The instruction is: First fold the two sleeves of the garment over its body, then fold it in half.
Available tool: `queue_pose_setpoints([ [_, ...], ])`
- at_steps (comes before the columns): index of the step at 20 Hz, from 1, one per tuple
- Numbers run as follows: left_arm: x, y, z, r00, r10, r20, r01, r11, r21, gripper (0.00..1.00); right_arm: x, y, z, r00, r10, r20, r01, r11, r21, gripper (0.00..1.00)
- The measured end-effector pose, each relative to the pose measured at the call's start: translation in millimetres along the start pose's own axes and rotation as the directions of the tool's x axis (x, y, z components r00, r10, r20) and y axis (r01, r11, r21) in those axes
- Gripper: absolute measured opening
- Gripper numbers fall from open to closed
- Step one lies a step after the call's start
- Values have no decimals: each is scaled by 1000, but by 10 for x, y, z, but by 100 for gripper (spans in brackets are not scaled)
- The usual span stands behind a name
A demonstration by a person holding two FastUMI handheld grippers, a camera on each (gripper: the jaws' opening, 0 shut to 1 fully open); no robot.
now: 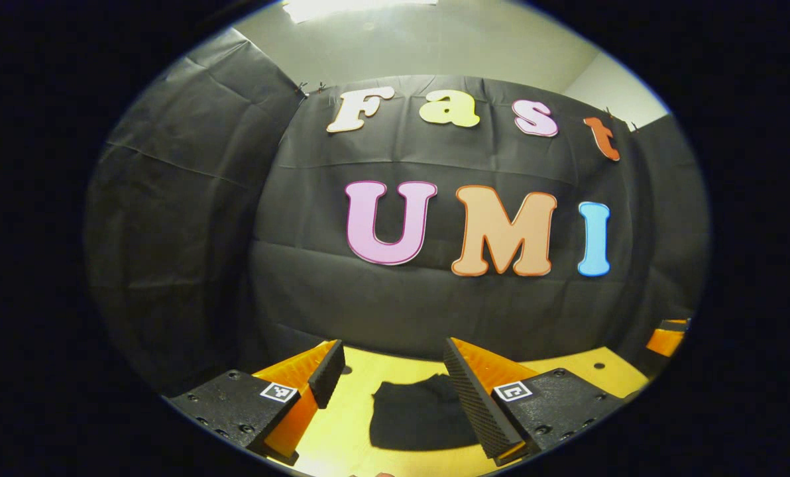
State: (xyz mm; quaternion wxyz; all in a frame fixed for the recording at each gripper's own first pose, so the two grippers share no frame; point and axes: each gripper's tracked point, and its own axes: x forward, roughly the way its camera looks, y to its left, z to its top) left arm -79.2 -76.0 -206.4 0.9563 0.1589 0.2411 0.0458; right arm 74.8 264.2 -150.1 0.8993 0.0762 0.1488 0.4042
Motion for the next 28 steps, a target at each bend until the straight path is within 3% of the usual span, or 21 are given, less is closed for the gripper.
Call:
queue_pose_setpoints([
  [3, -600, 123, -252, 998, -37, -59, 36, 999, -7, 93, -595, 235, -232, 998, -63, -16, 64, 996, 57, 97],
  [5, -926, 219, -339, 994, -70, -82, 69, 998, -10, 92, -990, 448, -224, 995, -93, 44, 88, 990, 108, 93],
  [6, -1071, 290, -377, 992, -80, -99, 81, 997, 4, 92, -1174, 532, -205, 991, -112, 70, 103, 987, 119, 97],
  [7, -1202, 372, -441, 990, -86, -116, 89, 996, 22, 92, -1350, 613, -253, 988, -126, 86, 115, 986, 119, 93],
  [12, -1681, 557, -444, 983, -123, -137, 126, 992, 11, 92, -2057, 903, -495, 983, -170, 64, 163, 982, 96, 97],
  [15, -1808, 559, -323, 985, -132, -112, 133, 991, -3, 91, -2183, 1036, -464, 989, -136, 65, 128, 984, 122, 94],
  [18, -1799, 543, -269, 990, -104, -100, 106, 994, 17, 92, -2233, 956, -401, 991, -117, 67, 110, 990, 90, 97],
  [24, -1545, 83, -84, 994, -85, -71, 83, 996, -21, 92, -2250, 518, -303, 993, -100, 56, 96, 993, 64, 97],
  [28, -1454, -353, -67, 991, -122, -46, 120, 992, -40, 92, -2284, 148, -310, 989, -129, 67, 124, 990, 66, 97],
])
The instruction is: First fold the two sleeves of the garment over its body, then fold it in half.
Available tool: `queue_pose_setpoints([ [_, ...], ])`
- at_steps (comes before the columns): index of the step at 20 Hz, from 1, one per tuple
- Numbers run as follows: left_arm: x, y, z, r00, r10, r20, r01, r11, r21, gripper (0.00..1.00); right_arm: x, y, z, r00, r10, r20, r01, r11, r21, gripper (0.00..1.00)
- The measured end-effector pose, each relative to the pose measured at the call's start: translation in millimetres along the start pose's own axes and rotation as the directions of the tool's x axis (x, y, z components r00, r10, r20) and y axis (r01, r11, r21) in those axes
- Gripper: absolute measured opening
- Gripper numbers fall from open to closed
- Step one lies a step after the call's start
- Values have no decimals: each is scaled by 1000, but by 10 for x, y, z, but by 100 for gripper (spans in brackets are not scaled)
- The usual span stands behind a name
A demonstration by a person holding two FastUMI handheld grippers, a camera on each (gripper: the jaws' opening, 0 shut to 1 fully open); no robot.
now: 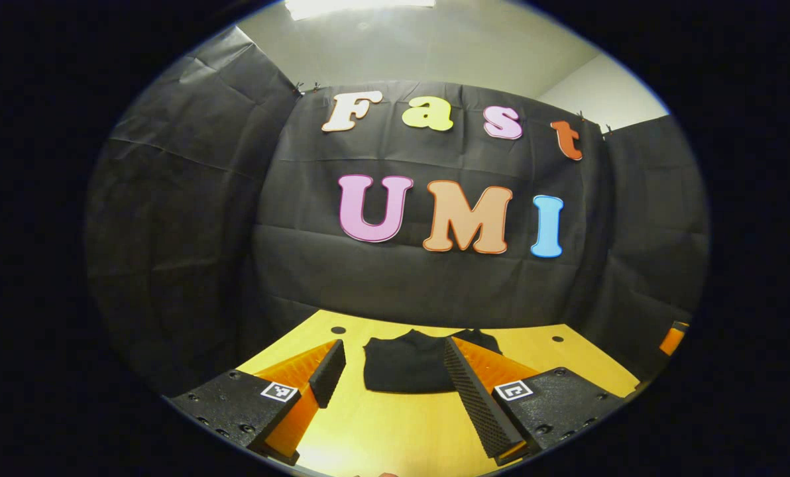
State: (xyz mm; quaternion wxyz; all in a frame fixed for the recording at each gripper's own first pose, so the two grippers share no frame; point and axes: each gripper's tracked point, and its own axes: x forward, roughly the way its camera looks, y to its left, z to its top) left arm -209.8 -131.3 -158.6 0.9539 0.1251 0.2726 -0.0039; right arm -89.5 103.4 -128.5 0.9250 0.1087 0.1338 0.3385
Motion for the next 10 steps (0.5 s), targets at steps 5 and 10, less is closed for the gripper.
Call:
queue_pose_setpoints([
  [5, 198, -384, -56, 997, -71, -28, 71, 997, 34, 92, -27, -298, 86, 998, -54, 11, 54, 999, -4, 97],
  [10, 383, -623, 176, 988, -157, 1, 156, 987, 46, 94, -73, -404, 99, 991, -134, 16, 132, 989, 73, 97],
])
